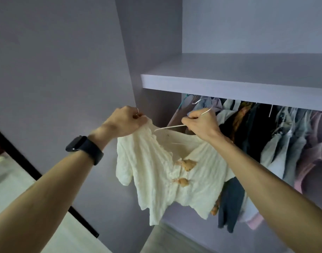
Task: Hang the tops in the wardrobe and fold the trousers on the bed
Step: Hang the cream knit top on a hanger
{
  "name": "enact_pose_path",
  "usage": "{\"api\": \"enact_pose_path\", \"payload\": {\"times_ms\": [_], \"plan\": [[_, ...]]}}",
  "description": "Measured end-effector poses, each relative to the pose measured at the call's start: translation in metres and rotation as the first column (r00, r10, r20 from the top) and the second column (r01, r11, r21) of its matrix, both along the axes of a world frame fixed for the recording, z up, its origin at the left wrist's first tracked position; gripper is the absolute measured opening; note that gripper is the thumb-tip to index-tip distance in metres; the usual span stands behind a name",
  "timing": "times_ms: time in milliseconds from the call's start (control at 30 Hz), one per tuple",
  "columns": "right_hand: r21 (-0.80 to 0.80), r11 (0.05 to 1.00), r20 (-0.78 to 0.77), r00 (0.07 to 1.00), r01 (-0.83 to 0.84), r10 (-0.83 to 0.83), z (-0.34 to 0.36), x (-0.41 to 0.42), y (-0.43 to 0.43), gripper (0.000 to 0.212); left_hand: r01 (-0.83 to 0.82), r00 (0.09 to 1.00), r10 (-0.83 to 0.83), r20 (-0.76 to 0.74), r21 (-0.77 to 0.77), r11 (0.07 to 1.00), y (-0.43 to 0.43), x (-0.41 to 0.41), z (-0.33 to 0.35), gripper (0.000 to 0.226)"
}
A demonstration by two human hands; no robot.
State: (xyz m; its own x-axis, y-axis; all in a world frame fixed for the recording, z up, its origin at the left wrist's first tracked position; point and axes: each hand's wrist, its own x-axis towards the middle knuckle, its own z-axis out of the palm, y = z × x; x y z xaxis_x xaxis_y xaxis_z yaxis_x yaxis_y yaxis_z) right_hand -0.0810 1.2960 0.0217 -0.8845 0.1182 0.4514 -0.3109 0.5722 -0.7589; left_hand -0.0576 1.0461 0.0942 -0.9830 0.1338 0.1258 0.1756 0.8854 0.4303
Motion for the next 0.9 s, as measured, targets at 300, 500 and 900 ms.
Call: {"api": "enact_pose_path", "payload": {"times_ms": [300, 500, 900], "plan": [[0.418, 0.908, 0.071, 0.997, -0.016, -0.015, 0.07, -0.004, -0.013, 0.032, 0.14, 0.981, -0.163, 0.105, 0.194, 0.971, 0.038, 0.012, -0.027, 0.027], [0.275, 0.913, 0.271, 0.936, -0.3, 0.226, 0.059, 0.01, -0.005, 0.039, 0.237, 0.97, -0.219, -0.101, 0.22, 0.946, 0.057, 0.004, -0.039, 0.024], [-0.321, 0.898, 0.685, 0.581, -0.301, 0.44, -0.023, 0.011, 0.04, 0.038, 0.079, 0.997, -0.079, -0.002, 0.063, 0.995, 0.04, 0.011, -0.069, 0.024]]}}
